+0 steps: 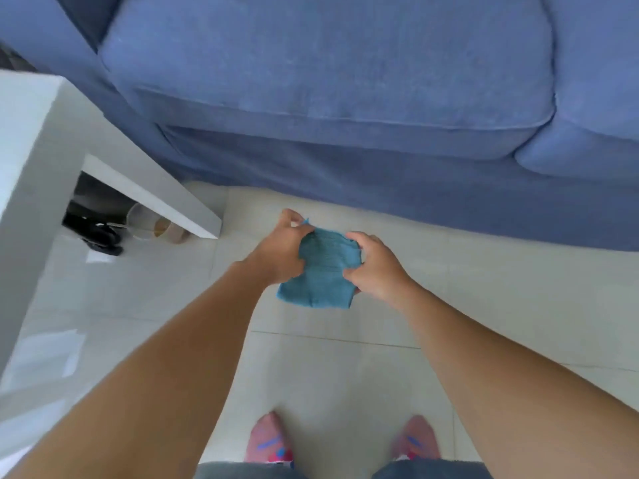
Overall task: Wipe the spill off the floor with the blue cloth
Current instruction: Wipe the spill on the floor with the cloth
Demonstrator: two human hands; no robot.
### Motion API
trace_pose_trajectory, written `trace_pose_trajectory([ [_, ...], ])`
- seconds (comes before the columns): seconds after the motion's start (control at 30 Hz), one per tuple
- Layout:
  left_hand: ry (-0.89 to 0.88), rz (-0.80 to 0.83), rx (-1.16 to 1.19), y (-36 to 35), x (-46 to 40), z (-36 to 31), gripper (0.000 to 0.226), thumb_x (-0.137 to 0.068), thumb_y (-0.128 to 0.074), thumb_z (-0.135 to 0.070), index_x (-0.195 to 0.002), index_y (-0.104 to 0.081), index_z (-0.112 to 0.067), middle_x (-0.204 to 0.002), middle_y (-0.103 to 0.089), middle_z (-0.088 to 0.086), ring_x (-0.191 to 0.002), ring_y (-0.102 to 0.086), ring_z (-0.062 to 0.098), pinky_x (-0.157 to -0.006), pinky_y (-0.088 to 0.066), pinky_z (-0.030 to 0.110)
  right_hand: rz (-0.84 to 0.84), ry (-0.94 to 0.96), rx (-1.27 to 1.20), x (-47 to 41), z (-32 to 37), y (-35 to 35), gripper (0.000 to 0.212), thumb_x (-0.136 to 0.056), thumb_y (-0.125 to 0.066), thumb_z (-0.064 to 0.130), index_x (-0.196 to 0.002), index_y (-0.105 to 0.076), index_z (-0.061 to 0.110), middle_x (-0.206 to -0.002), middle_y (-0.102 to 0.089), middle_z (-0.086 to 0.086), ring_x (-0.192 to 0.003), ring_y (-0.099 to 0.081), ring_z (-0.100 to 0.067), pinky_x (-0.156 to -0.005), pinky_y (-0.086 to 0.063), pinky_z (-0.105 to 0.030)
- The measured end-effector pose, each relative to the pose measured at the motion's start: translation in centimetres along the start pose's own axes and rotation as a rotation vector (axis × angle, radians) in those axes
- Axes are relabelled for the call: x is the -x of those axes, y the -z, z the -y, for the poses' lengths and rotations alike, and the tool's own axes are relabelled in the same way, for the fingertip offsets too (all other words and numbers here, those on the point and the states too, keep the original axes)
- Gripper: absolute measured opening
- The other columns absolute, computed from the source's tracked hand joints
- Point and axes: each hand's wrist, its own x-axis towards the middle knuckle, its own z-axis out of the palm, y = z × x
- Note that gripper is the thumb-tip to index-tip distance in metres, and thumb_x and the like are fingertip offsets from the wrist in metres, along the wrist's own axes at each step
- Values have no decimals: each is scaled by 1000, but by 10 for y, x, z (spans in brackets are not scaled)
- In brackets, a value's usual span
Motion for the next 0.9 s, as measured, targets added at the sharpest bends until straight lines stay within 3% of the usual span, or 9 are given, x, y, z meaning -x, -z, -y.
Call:
trace_pose_trajectory([
  [0.1, -63, 65, -56, -52, -49, 40, 66, -84, -60, 3, -147, -46, -11, -142, -22, 3, -115, -56, 27, -98, -48, 30, -26, 40, 49, -55, -63, -27, 71, -84, -62, -7, -148, -47, 21, -126, -40, 3, -119, -53, -26, -65, -64, -39],
  [0.2, -113, 160, -202, -80, -101, 62, 62, -86, -58, 4, -145, -46, -9, -137, -22, 2, -116, -53, 28, -90, -50, 30, -65, 41, 49, -102, -112, -43, 68, -83, -60, -5, -145, -50, 22, -124, -40, 3, -114, -53, -23, -54, -58, -25],
  [0.27, -111, 149, -244, -86, -130, 68, 61, -84, -58, 7, -142, -49, -6, -134, -25, 5, -121, -48, 29, -91, -49, 28, -106, 40, 35, -126, -129, -49, 67, -82, -60, -5, -143, -52, 21, -122, -40, 0, -110, -55, -25, -52, -58, -25],
  [0.4, -97, 103, -333, -96, -156, 66, 52, -80, -57, 5, -131, -55, -4, -132, -26, 7, -114, -53, 34, -98, -52, 41, -196, 65, 36, -146, -140, -52, 61, -82, -58, -4, -138, -56, 20, -120, -38, -3, -98, -58, -26, -44, -51, -18],
  [0.53, -65, 138, -358, -117, -140, 60, 41, -81, -56, 6, -122, -56, 0, -133, -25, 10, -102, -61, 38, -85, -57, 46, -195, -16, 139, -131, -150, -57, 53, -83, -56, -1, -133, -59, 16, -120, -35, -5, -82, -53, -14, -75, -59, -35],
  [0.63, -100, 83, -332, -130, -141, 67, 45, -82, -53, 7, -127, -52, 0, -136, -23, 9, -99, -60, 35, -83, -57, 44, -203, -15, 236, -129, -152, -52, 51, -84, -53, -1, -132, -58, 15, -124, -37, -5, -90, -54, -22, -88, -56, -37],
  [0.8, -101, -23, -240, -129, -147, 79, 50, -93, -58, -15, -141, -45, -10, -147, -15, 4, -130, -38, 30, -104, -46, 40, -268, 17, 334, -136, -160, -45, 61, -87, -52, -1, -146, -47, 15, -130, -36, -3, -109, -51, -24, -88, -49, -32],
  [0.9, -131, -188, -235, -124, -125, 95, 63, -100, -52, -38, -154, -30, -15, -155, -19, 4, -138, -35, 29, -113, -37, 45, -338, 52, 544, -130, -165, -50, 54, -95, -53, 13, -149, -43, 14, -146, -36, -3, -131, -37, -26, -104, -45, -38],
])
